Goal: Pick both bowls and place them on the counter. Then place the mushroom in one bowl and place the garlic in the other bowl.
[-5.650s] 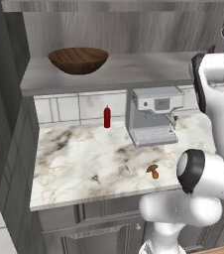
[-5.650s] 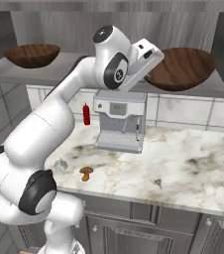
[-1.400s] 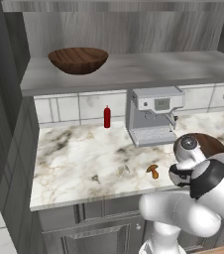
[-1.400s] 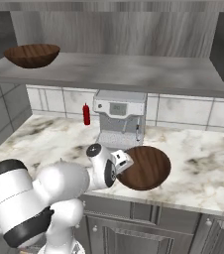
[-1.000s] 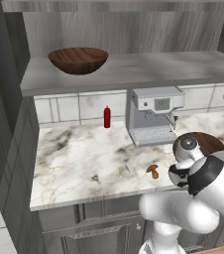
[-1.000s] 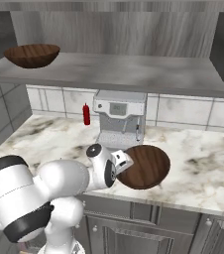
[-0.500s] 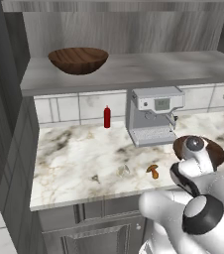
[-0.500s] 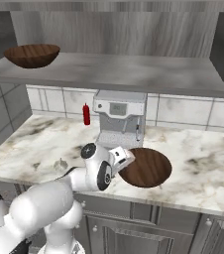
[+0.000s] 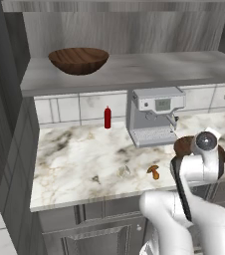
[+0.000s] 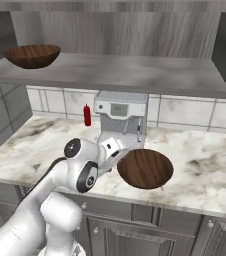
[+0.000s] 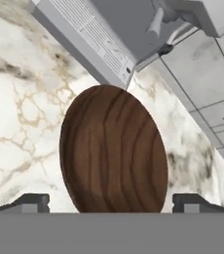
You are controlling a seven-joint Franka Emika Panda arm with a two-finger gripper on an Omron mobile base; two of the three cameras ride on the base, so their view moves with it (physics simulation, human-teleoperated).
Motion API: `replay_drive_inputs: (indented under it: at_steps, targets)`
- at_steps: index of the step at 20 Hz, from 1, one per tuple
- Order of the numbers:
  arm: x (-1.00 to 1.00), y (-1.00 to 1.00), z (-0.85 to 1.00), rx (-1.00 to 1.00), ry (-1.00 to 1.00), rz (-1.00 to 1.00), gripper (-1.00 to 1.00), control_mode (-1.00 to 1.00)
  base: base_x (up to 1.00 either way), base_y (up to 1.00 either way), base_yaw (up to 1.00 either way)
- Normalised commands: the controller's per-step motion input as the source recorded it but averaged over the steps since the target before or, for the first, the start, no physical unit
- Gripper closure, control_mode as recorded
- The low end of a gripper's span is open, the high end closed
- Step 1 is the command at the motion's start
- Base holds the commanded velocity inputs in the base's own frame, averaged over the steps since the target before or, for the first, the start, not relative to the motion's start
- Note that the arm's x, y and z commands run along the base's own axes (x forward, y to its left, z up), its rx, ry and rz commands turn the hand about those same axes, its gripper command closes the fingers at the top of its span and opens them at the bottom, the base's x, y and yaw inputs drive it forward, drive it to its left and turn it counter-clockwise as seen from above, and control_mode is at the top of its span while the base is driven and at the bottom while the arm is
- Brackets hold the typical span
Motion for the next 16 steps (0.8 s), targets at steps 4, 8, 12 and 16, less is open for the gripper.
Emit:
replay_drive_inputs:
  at_steps: [4,8,12,16]
  targets:
    - [-0.43,0.54,0.50,-0.08,0.00,0.00,-1.00,-1.00,0.00,0.00,0.00]
    - [-0.34,0.72,0.51,-0.09,0.00,0.00,-1.00,-1.00,0.00,0.00,0.00]
    - [-0.30,0.66,0.65,-0.09,0.00,0.01,-1.00,-1.00,0.00,0.00,0.00]
    - [-0.31,0.59,0.67,-0.07,0.00,0.06,-1.00,-1.00,0.00,0.00,0.00]
